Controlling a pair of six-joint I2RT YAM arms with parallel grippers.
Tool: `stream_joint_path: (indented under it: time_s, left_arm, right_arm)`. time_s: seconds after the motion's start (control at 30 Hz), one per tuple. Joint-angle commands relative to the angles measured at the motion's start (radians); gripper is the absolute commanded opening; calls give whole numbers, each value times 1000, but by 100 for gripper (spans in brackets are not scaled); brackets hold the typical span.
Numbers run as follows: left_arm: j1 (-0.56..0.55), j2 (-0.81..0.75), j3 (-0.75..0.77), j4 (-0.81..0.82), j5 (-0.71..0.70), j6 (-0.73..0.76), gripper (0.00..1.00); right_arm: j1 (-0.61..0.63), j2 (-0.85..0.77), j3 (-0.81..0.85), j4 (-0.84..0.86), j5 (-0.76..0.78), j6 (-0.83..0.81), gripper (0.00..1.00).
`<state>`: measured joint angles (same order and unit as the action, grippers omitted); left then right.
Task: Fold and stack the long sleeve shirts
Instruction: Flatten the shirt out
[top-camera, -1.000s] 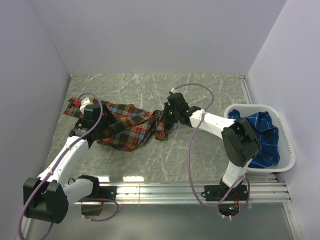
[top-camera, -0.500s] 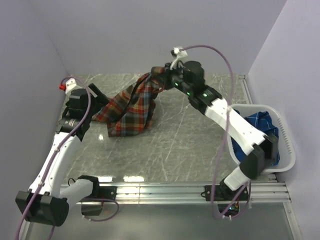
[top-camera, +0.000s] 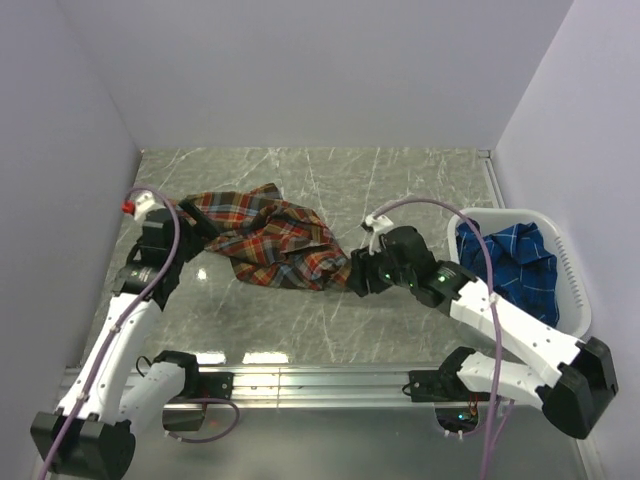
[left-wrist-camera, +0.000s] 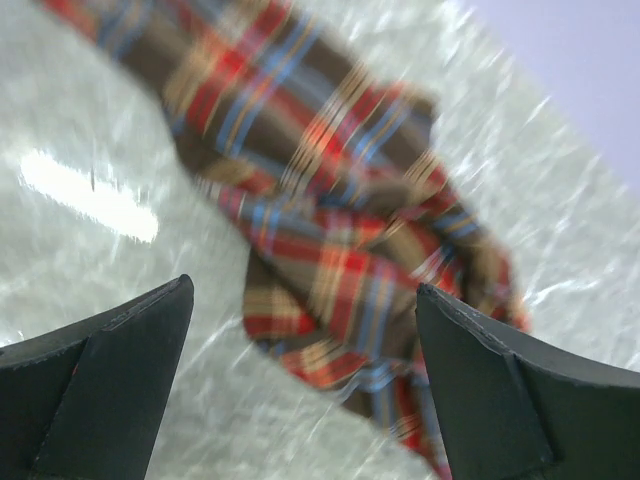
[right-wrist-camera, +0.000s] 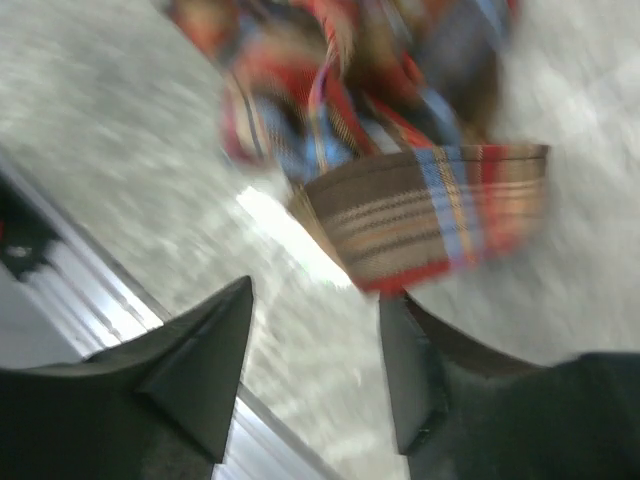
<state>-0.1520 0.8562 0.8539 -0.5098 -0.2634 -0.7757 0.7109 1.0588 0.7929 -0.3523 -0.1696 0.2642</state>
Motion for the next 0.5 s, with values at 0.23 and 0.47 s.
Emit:
stream_joint_path:
  time_s: [0.23, 0.47]
  left_arm:
    - [14, 292, -73, 203, 131, -141, 99]
    - [72, 515, -56, 318, 159, -253, 95]
  right_arm:
    - [-1, -27, 110, -57, 269, 52, 67]
    - [-2, 27, 131, 2, 259, 79, 71]
